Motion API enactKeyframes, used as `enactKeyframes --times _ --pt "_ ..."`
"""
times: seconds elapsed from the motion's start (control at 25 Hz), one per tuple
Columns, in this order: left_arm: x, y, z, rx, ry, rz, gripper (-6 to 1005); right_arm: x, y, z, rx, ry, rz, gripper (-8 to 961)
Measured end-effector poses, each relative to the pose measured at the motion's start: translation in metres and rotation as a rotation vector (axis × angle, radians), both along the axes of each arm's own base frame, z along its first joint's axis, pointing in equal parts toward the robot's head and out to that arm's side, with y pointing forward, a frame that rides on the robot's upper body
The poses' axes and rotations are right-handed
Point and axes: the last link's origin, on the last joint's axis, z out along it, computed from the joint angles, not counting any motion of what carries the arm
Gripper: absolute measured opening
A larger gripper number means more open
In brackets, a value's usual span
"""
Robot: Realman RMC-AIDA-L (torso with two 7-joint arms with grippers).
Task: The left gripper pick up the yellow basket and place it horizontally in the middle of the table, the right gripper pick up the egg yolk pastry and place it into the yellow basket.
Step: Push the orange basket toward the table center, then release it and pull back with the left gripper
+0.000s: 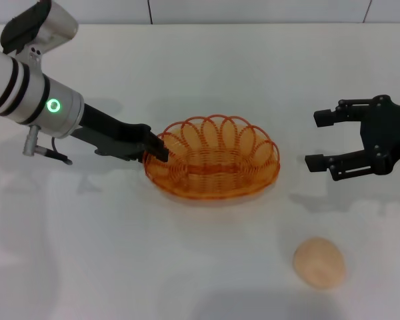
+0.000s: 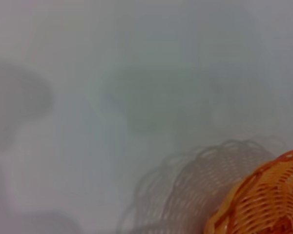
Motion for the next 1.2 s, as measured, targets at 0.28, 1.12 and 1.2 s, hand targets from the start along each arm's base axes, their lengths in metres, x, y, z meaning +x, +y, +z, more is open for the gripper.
enactKeyframes --times 0.28,1.12,1.2 --pt "0.007 0.004 0.005 0.018 -0.043 -0.037 328 0.002 -0.001 0.005 0.009 0.007 -0.007 817" --pt "0.033 0.025 0.084 0.288 -0.088 -0.385 894 0.003 0.001 0.004 0.018 0.017 -0.022 808" --pt "0.034 0.021 0.081 0.248 -0.081 -0.448 894 0.003 0.002 0.002 0.017 0.016 -0.023 807"
